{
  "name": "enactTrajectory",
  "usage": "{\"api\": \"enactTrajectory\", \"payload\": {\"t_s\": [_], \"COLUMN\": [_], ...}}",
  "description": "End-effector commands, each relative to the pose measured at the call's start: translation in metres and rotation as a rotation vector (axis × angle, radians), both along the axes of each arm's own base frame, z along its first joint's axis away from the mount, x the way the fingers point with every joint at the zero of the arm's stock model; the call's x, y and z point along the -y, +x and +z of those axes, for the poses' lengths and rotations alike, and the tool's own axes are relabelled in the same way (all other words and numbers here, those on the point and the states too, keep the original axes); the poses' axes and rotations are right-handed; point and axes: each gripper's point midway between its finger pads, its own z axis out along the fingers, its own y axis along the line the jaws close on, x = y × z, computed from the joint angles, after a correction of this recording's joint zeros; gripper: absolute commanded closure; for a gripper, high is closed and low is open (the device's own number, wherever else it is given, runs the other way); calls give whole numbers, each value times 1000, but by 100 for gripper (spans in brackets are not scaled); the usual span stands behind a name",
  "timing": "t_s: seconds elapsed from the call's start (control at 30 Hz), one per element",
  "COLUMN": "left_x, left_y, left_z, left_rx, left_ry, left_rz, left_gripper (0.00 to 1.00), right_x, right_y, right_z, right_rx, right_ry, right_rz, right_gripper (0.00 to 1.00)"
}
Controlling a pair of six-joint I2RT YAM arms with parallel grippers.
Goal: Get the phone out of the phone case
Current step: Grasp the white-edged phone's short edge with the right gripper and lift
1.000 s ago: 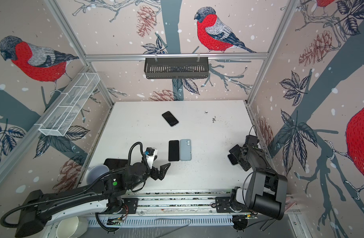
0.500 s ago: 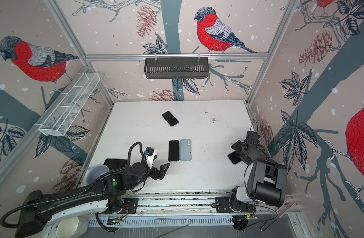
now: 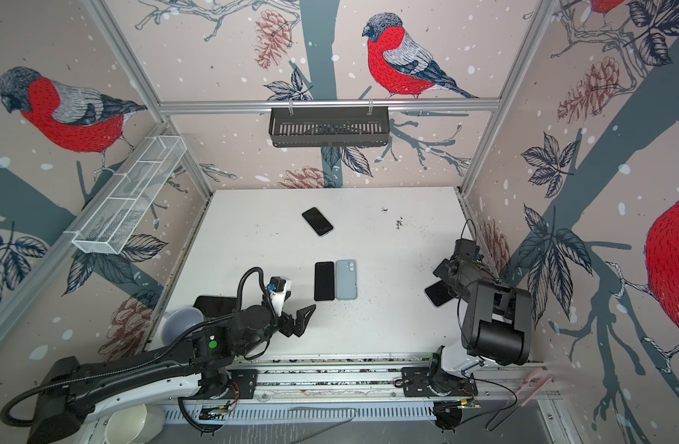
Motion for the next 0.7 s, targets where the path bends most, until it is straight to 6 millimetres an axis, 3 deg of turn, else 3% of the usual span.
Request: {"api": "enactTrajectory", "payload": {"t_s": [0.0,0.33,0.5,0.67], "left_x": [2,2,2,4], "left_y": [3,3,3,2], "left_z": [10,9,8,7], "left_rx": [6,1,-3,-9], "left_ry": [-55,-59,-59,-62], "left_rz": [22,21,20,12], "left_gripper": [2,2,2,2], "right_x": [-51,-65,-73,-80], "right_y": [-56,-57,-57,-56], "right_z": [-34,-40,-41,-40], "right_rx": [-241,-287,-284,-277], "right_ry": [250,248,265,275], "right_rz": [20,86,115,137], "right_gripper": [1,0,14,17]}}
